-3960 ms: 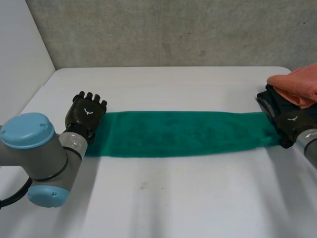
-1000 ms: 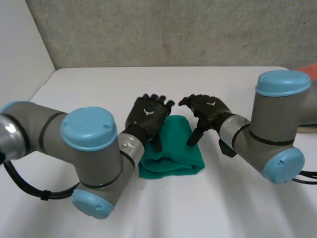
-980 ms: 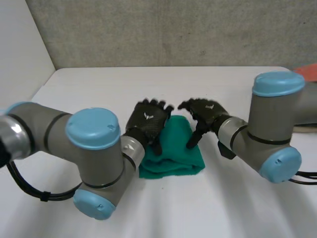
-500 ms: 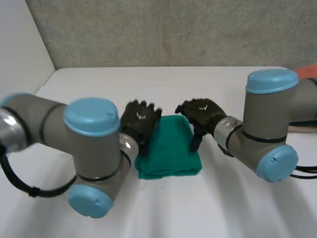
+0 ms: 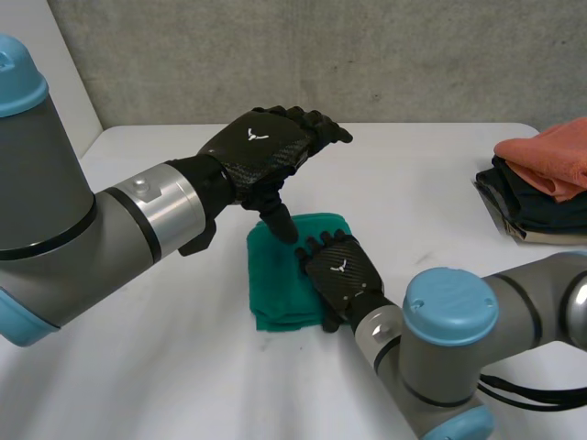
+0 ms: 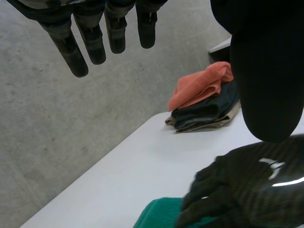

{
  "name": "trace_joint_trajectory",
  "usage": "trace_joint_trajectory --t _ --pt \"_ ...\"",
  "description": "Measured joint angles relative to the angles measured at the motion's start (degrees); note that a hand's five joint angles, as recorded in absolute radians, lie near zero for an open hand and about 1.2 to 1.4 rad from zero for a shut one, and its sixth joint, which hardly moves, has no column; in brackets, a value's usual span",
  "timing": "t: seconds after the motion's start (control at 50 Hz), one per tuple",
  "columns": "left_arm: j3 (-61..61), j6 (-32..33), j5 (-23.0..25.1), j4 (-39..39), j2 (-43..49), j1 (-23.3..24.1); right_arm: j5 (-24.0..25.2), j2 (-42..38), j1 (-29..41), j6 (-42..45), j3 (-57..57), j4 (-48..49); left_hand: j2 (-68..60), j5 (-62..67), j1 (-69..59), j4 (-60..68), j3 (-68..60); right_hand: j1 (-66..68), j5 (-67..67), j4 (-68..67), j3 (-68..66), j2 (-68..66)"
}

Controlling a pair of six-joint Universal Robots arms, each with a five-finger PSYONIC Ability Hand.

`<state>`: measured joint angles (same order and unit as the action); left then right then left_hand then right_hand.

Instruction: Fold the laundry.

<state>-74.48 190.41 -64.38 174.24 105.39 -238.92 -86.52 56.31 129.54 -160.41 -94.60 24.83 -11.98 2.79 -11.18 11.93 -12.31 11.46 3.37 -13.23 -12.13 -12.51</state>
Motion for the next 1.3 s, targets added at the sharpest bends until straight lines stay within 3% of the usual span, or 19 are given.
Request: trace_joint_trajectory --t 0.2,0.8,0.98,1.0,1.08,1.3 --pt "-0.2 0.1 -0.6 -0.1 -0.2 0.1 -2.8 -7.4 0.2 6.8 5.8 3.8 0.0 0.0 0.0 0.0 0.0 0.0 -0.2 0.0 0.0 0.0" --pt "-0.7 -0.1 -1.0 0.0 -0.3 0.3 -0.7 -12.0 0.0 6.3 16.5 3.0 0.0 0.0 0.0 0.0 0.0 6.2 6.0 -7.4 -8.6 -7.3" --pt "-0.8 -0.1 -1.0 0.0 -0.3 0.3 -0.2 -14.8 0.0 6.4 18.8 1.3 0.0 0.0 0.0 0.0 0.0 19.8 19.6 -22.6 -23.8 -24.2" --pt "-0.8 -0.2 -1.0 0.0 -0.3 0.3 0.3 -15.0 0.0 6.3 19.1 0.8 0.0 0.0 0.0 0.0 0.0 29.7 30.8 -34.8 -36.0 -36.6" --pt "-0.8 -0.2 -1.0 0.0 -0.3 0.3 1.2 -14.6 0.0 6.0 19.5 0.3 0.0 0.0 0.0 0.0 0.0 41.4 49.7 -53.6 -53.0 -54.3" --pt "-0.9 -0.2 -1.1 0.0 -0.3 0.3 2.0 -8.6 -4.6 4.6 19.1 -2.7 0.0 0.0 0.0 0.0 0.0 41.5 49.9 -54.4 -53.4 -54.4"
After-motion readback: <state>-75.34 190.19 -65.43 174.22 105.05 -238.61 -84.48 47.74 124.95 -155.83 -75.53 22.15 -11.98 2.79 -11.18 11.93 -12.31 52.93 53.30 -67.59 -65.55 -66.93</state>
